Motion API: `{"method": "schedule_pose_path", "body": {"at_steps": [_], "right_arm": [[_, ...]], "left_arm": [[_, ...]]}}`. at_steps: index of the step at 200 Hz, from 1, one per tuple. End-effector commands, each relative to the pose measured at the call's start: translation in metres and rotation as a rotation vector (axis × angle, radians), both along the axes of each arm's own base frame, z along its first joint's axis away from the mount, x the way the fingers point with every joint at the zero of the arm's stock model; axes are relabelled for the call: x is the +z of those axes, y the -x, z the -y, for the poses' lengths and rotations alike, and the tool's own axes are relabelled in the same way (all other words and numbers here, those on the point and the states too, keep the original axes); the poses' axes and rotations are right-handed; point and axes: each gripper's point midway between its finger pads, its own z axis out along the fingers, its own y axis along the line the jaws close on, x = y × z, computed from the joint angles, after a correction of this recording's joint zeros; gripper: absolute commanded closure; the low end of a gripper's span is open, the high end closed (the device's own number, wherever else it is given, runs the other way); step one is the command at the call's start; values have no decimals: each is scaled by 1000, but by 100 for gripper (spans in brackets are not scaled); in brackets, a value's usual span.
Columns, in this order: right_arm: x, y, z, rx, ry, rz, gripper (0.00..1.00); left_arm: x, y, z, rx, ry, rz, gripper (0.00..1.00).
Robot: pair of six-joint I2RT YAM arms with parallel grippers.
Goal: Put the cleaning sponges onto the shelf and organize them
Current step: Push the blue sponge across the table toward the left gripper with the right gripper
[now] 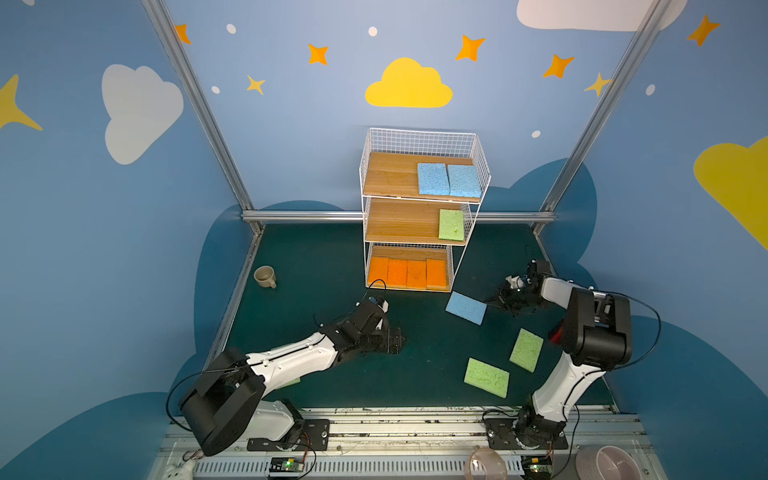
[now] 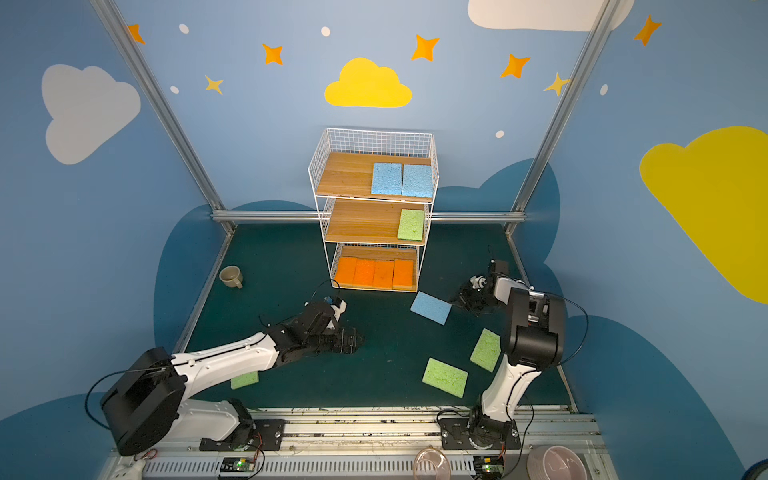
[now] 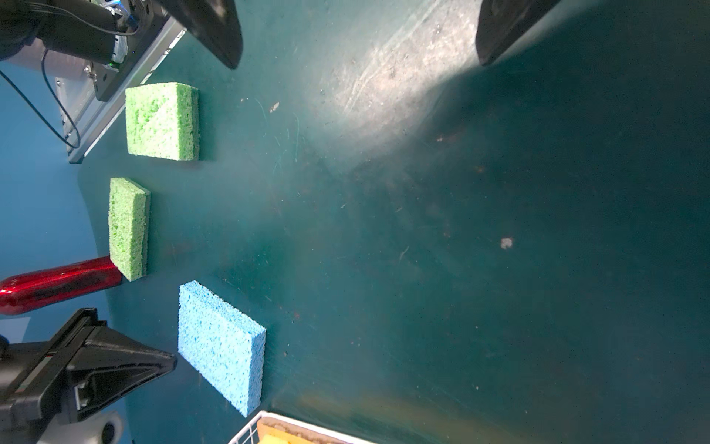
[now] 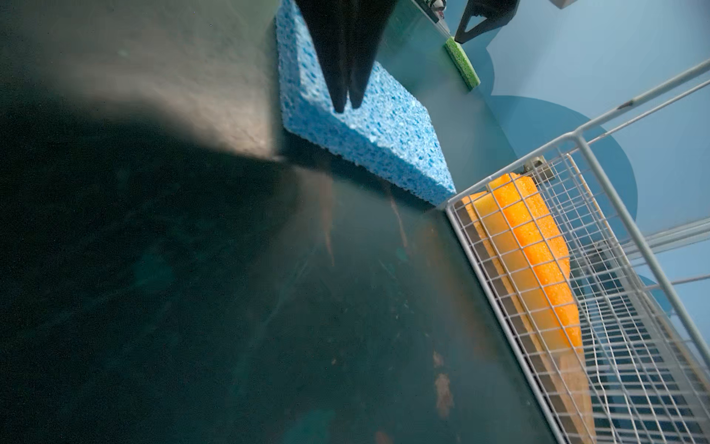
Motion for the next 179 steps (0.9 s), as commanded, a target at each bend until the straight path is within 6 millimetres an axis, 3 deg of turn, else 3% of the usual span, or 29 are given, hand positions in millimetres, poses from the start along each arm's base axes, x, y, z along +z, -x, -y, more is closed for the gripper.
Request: {"method": "schedule_pose_path", "body": {"at_steps": [1,51,100,136,156,179], "right_arm": [[-8,18,-20,69,10,-27,100],[-18,57,-63,183,-3,-49,100],[25,60,-76,206,-55,41,100],[37,59,-61,197,-2,57,100],[23,64,-48,196,80,26,100],[0,73,-47,209,111,-19,100]], "left_arm": [[2,-4,1,7,9,11,6],[6,-4,-3,11,8,20,6],[10,-4,-7,22,9,32,6],[9,-3,-8,19,10,26,6],[8,-1,-10,22,6,30,7],[7,-2,-14,31,6,35,8]]}}
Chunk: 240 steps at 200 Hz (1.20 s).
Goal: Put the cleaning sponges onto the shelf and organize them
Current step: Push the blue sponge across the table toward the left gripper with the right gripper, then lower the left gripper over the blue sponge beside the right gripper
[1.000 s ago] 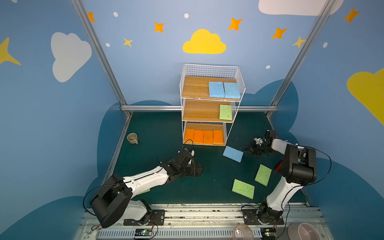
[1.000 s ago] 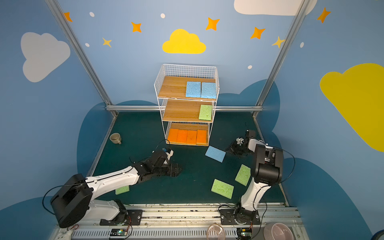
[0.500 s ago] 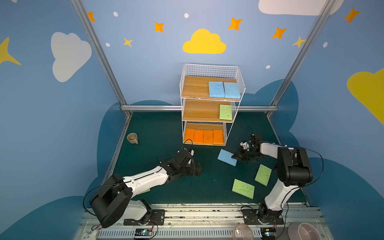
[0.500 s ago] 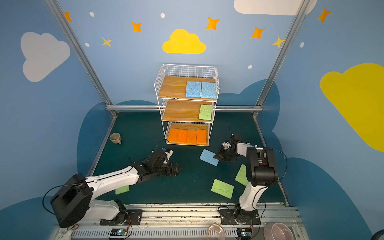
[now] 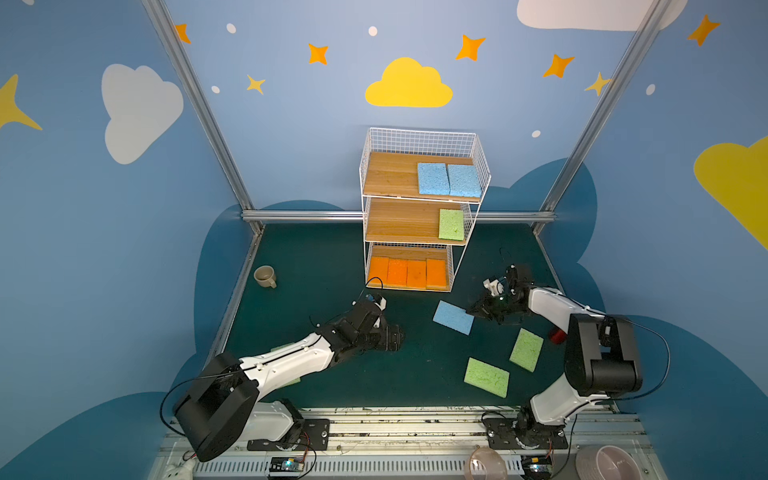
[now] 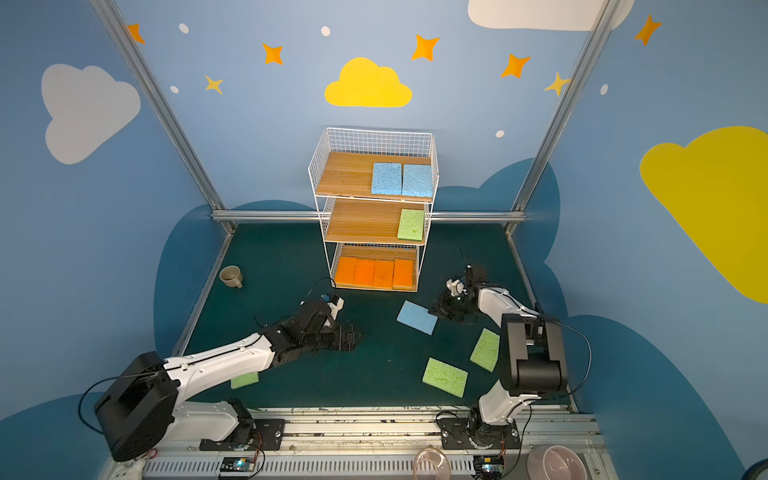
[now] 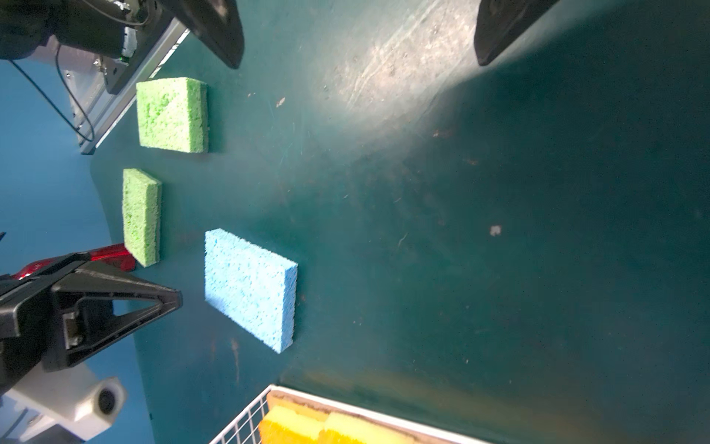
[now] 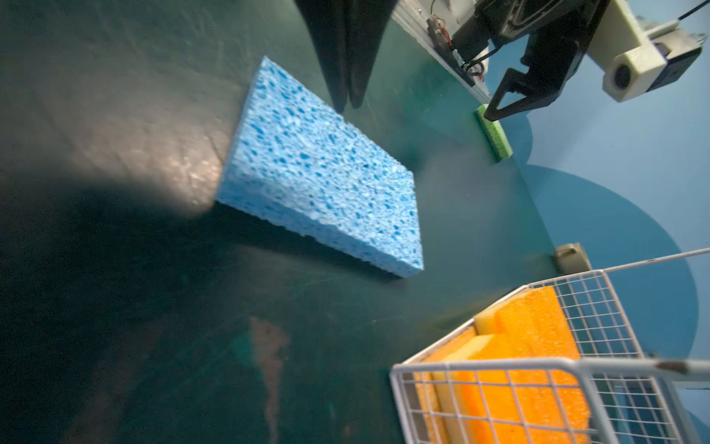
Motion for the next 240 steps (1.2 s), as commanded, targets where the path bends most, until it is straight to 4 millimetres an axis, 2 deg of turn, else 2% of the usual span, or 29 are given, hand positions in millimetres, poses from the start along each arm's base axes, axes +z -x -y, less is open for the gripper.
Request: {"method": "schedule_pose_path", "body": {"at_steps": [1,23,49,79,107,120,140,156,164,170,174,176,188,240], "right_arm": [[-26,15,7,19,75,-63,100],[-43,20,1,27,68,-94,100],[-50,30,-22,67,67,-101,100],[-51,48,-66,137,22,-100,100],[-48,64,-118,200,-31,-82,100],[-44,69,-141,226,-54,-65,100],[-31,68,-161,245,-84,-31,100],[-16,65,-165,249,-102,1,100],[-9,64,-165,252,-99,18,93],[-3,62,-163,253,-92,34,88],[0,61,-162,253,-87,43,85],[2,61,-162,254,-87,48,83],[10,60,-160,257,-81,67,79],[29,49,-140,215,-101,111,79]], "left_arm": [[1,-1,-7,13,-7,15,8],[1,-2,-9,16,-7,13,8],[0,-1,-12,17,-11,12,8],[-2,-2,-18,32,-12,10,8],[-3,-2,-23,44,-3,3,12],[-4,-1,-25,47,-4,0,18],[-8,1,-27,46,-7,-11,40],[-12,4,-27,39,-3,-20,59],[-13,6,-28,35,1,-23,69],[-14,8,-28,28,0,-24,79],[-15,9,-28,20,-1,-23,93],[-15,9,-28,18,-3,-24,96],[-18,13,-30,13,-3,-29,97],[-39,29,-26,-2,25,-89,97]]}}
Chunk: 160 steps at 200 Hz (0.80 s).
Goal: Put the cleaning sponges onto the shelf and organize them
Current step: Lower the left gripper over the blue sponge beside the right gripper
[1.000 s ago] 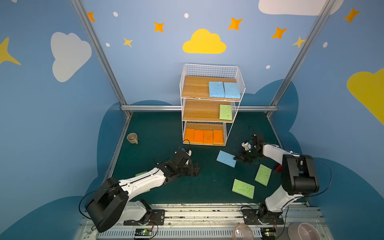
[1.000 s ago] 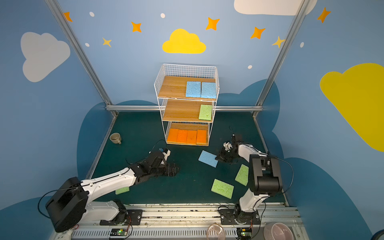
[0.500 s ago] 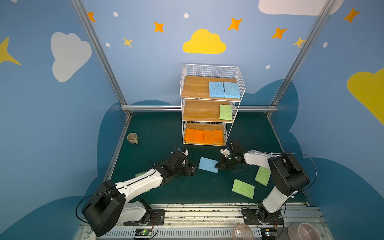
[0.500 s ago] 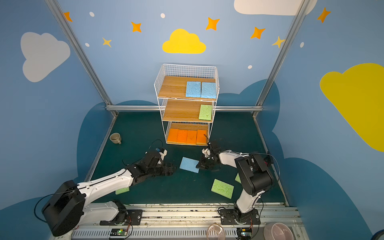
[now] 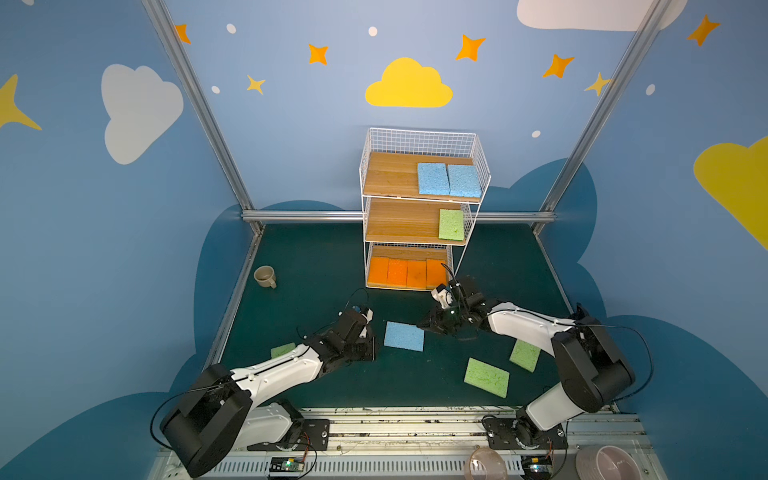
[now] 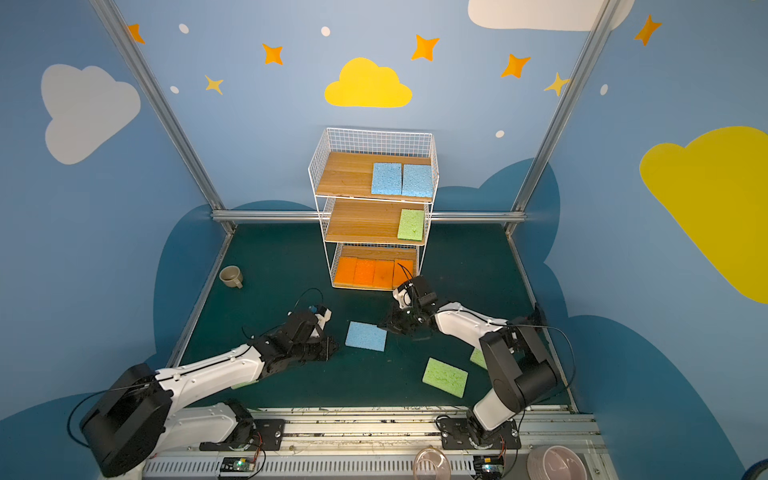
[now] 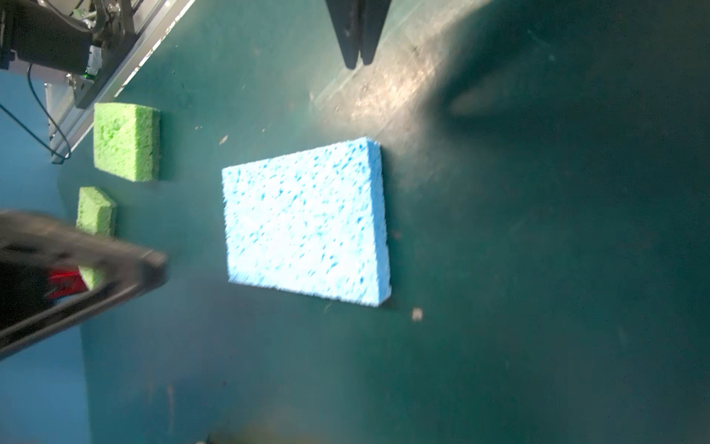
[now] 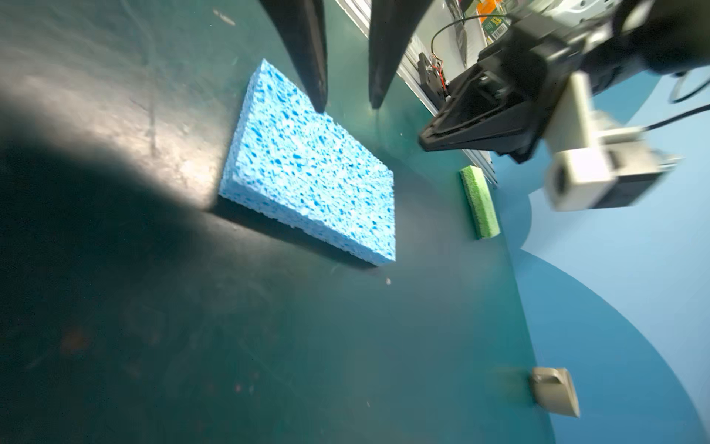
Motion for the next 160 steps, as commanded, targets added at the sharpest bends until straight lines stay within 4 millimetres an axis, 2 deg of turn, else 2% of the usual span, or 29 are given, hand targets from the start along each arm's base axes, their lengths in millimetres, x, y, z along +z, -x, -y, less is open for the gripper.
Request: {"method": "schedule_pose_path", "body": {"at_steps": [1,41,91,123,160], "right_arm": [[6,-5,12,-20,4,8,79],[11,-14,25,-49,-17,15,81],[14,-15,42,-72,-23,22,83],[14,-14,56,-90,-17,25,84],[17,-12,68,-103,-12,34,84]], "left_arm": [[-2,5,9,-19,37,-12,97],[-8,6,23,-34,36,-28,97],[-16,-13,39,-29,24,-43,97],[-20,-37,47,-17,17,-44,97],[-23,-77,61,-18,-3,-30,97]]}}
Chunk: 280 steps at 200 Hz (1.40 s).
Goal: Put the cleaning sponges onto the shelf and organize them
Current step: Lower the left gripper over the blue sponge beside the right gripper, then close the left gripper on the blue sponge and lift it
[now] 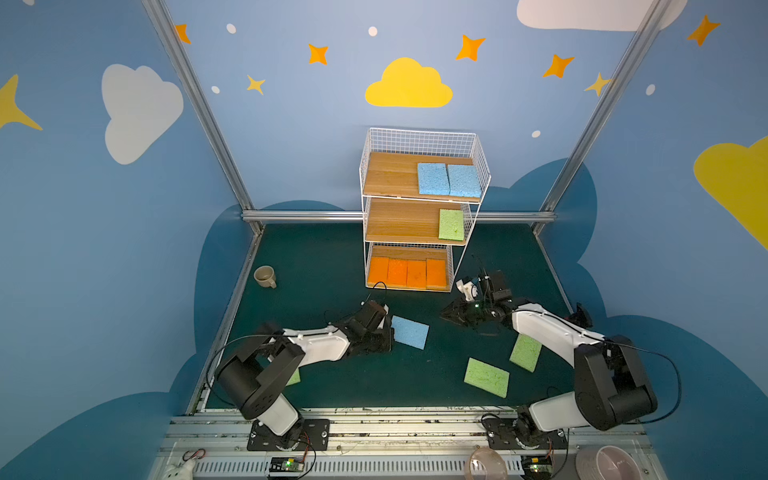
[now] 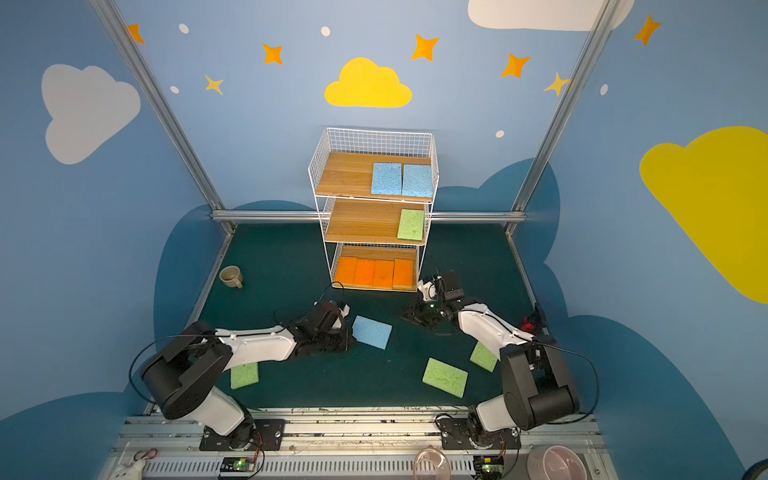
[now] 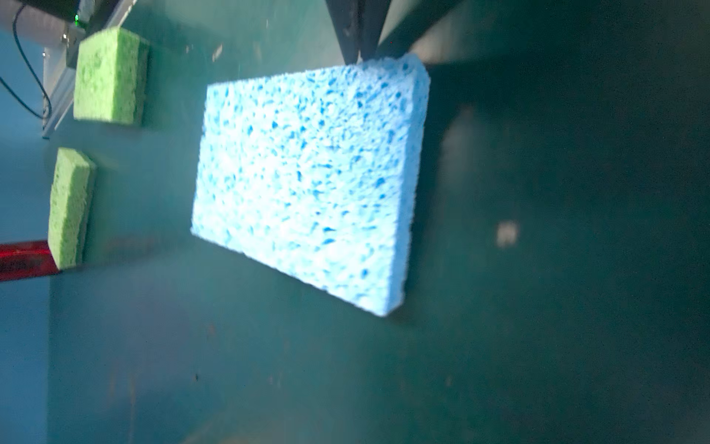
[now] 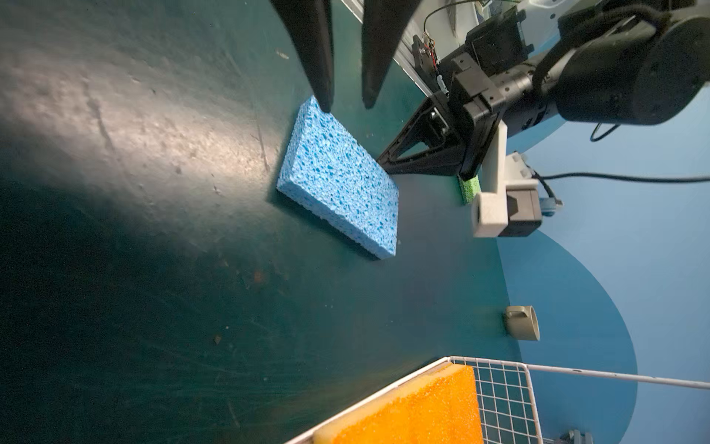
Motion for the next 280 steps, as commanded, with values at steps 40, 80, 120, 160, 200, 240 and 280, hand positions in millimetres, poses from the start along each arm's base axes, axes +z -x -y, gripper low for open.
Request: {"method": "schedule_pose_path", "body": {"at_steps": [40,80,120,160,200,240,280], "right_arm": [[1,14,18,6,20,11,84],[-7,14,24,1,31,6,83],[-36,8,9,35,-22,-88,87],[-57,-5,1,16,21,-98,91],[-79,-18,-5,3,38,-129,95],[-92,-8,-25,51,52,-155,98],[-91,14,-59,129,57,-152,99]], "left_arm": [[7,-57,22,-10,12,57,97],[13,-63,34,-17,59,53,97],[18,-40,21,8,90,46,95],[33,-7,-11,41,57,88,55],[35,22,-31,63,46,100,37],[34,35,-44,80,25,116,35],[43,33,-53,34,-48,200,37]]}}
